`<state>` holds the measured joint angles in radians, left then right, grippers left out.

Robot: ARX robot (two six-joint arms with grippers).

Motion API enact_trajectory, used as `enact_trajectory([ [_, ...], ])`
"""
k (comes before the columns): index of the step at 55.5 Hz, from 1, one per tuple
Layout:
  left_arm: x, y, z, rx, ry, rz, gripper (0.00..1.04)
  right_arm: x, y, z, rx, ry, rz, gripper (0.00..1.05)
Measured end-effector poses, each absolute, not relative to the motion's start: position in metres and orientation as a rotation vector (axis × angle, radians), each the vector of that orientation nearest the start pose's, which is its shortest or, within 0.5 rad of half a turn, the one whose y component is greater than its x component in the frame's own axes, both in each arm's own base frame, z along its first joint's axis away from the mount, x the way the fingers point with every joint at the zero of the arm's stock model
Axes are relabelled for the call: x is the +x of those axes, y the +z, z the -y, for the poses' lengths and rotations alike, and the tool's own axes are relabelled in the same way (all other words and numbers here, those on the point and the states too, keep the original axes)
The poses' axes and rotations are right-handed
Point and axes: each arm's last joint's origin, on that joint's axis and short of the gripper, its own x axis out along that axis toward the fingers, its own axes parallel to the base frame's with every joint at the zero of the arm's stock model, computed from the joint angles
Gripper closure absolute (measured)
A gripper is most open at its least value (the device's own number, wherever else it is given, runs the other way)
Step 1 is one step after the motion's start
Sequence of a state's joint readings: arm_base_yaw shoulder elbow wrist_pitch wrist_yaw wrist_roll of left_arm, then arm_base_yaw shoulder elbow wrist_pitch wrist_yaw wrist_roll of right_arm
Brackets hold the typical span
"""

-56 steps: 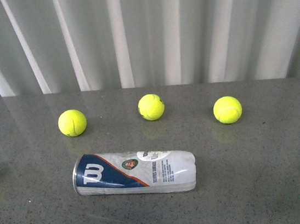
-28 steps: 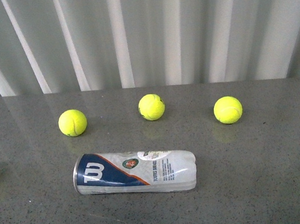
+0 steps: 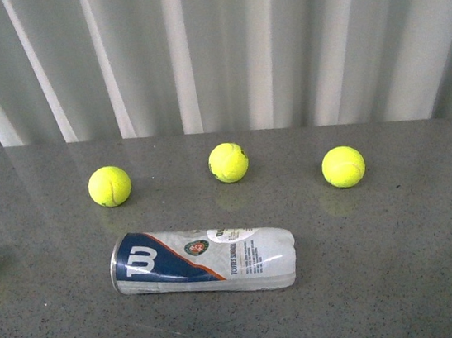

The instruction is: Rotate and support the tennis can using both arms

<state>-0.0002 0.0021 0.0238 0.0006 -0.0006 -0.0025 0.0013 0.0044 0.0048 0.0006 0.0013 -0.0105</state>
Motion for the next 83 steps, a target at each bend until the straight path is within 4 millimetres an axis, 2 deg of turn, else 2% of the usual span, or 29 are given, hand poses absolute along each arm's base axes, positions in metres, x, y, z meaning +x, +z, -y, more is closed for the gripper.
enact_trajectory([
  [19,0.096,0.172,0.0,-0.002,0.0,0.023,0.07,0.098,0.165,0.0,-0.01,0.0,0.001,0.06],
  [27,0.096,0.172,0.0,-0.002,-0.001,0.022,0.07,0.098,0.165,0.0,-0.01,0.0,0.001,0.07],
  [29,0.097,0.17,0.0,0.025,-0.057,-0.036,0.07,0.098,0.165,0.0,-0.01,0.0,0.001,0.07],
  [31,0.099,0.17,0.0,0.045,-0.188,-0.169,0.07,0.098,0.165,0.0,-0.009,-0.002,0.001,0.07],
  [35,0.109,0.176,0.001,0.019,-0.37,-0.278,0.07,0.098,0.165,0.0,-0.01,0.004,0.001,0.07],
  [38,0.124,0.185,0.0,0.025,-0.411,-0.283,0.07,0.098,0.165,0.0,-0.01,0.003,0.001,0.07],
  [44,0.169,0.205,0.0,0.036,-0.437,-0.233,0.07,0.098,0.165,0.0,-0.01,0.001,0.001,0.07],
  [47,0.204,0.21,-0.001,0.017,-0.44,-0.22,0.07,0.098,0.165,0.0,-0.01,0.002,0.002,0.07],
  [49,0.236,0.208,-0.002,-0.02,-0.453,-0.242,0.07,0.098,0.165,0.0,-0.01,0.002,0.001,0.07],
  [52,0.286,0.186,-0.003,-0.085,-0.441,-0.371,0.07,0.098,0.165,0.0,-0.01,0.002,0.001,0.07],
  [54,0.311,0.164,-0.004,-0.134,-0.446,-0.475,0.07,0.098,0.165,0.0,-0.01,0.001,0.002,0.07],
  [57,0.336,0.136,-0.004,-0.216,-0.468,-0.594,0.07,0.098,0.165,0.0,-0.01,0.001,0.001,0.07],
  [64,0.363,0.111,-0.005,-0.345,-0.502,-0.702,0.07,0.098,0.165,0.0,-0.01,0.002,0.001,0.07],
  [69,0.377,0.105,-0.01,-0.398,-0.484,-0.712,0.07,0.098,0.165,0.0,-0.01,0.002,0.002,0.07],
  [83,0.38,0.097,-0.013,-0.469,-0.505,-0.758,0.07,0.098,0.165,0.0,-0.01,0.002,0.002,0.07],
])
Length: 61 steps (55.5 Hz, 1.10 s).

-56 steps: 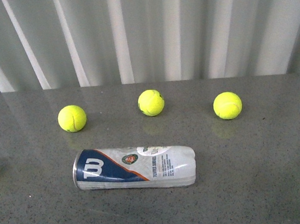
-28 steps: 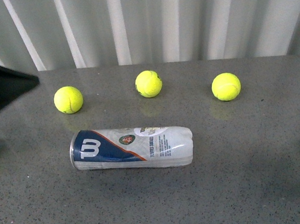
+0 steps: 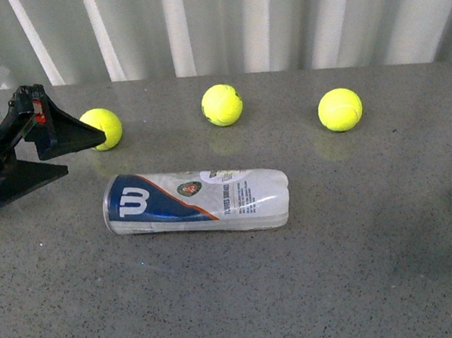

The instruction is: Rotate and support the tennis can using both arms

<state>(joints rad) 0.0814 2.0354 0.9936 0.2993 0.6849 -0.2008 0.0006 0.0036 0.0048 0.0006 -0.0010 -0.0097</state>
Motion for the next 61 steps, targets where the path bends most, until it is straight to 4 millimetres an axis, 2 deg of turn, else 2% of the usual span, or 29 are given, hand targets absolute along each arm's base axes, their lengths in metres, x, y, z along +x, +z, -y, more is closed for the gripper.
enact_trajectory([
  [14,0.372,0.088,-0.004,-0.454,-0.54,-0.82,0.07,0.098,0.165,0.0,-0.01,0.002,0.001,0.07],
  [33,0.36,0.071,0.031,-0.465,-0.628,-0.829,0.07,0.098,0.165,0.0,-0.01,0.002,0.002,0.07],
  [39,0.36,0.064,0.035,-0.465,-0.607,-0.842,0.07,0.098,0.165,0.0,-0.01,0.002,0.001,0.07],
  [52,0.36,0.06,0.034,-0.462,-0.579,-0.855,0.52,0.098,0.165,0.0,-0.01,0.002,0.002,0.07],
  [57,0.36,0.06,0.033,-0.464,-0.57,-0.852,0.73,0.098,0.165,0.0,-0.01,0.002,0.002,0.07],
  [61,0.36,0.061,0.032,-0.475,-0.58,-0.849,0.84,0.098,0.165,0.0,-0.01,0.002,0.002,0.07],
])
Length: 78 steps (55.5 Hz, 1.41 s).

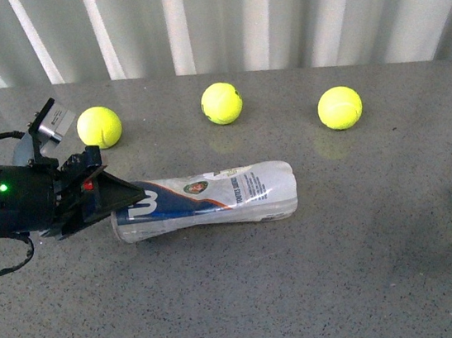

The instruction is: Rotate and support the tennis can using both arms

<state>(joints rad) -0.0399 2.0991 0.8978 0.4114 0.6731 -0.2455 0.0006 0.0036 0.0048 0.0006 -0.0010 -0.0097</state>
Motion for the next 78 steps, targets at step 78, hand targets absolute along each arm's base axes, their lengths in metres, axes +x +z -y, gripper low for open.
enact_trajectory([
  [78,0.34,0.277,0.155,1.28,-1.274,-0.631,1.01,0.098,0.165,0.0,-0.01,0.002,0.002,0.07],
])
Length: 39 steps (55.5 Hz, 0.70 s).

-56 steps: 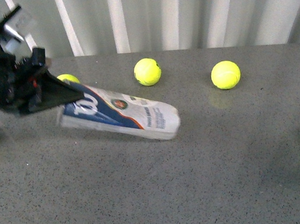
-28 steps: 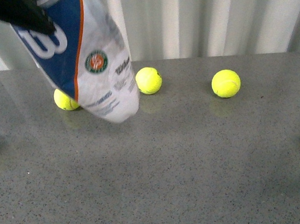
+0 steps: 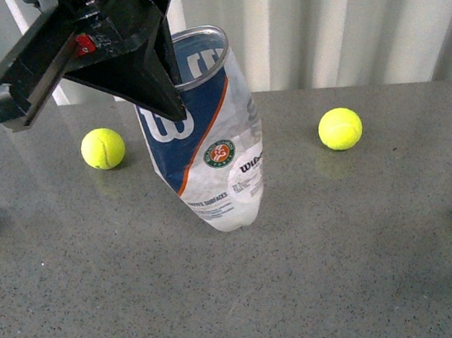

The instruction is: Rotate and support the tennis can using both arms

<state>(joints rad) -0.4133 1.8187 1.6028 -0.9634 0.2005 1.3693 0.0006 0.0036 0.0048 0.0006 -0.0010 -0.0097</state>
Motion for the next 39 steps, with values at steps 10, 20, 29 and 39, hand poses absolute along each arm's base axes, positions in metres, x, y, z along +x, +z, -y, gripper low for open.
enact_trajectory([
  [10,0.357,0.262,0.16,1.351,-1.246,-0.697,1.01,0.098,0.165,0.0,-0.01,0.002,0.002,0.07],
  [20,0.367,0.257,0.164,1.336,-1.278,-0.731,1.01,0.098,0.165,0.0,-0.01,0.002,0.001,0.07],
  [29,0.372,0.257,0.165,1.309,-1.299,-0.763,1.01,0.098,0.165,0.0,-0.01,0.002,0.002,0.07],
  [39,0.382,0.247,0.161,1.269,-1.295,-0.813,1.01,0.098,0.165,0.0,-0.01,0.002,0.002,0.07],
])
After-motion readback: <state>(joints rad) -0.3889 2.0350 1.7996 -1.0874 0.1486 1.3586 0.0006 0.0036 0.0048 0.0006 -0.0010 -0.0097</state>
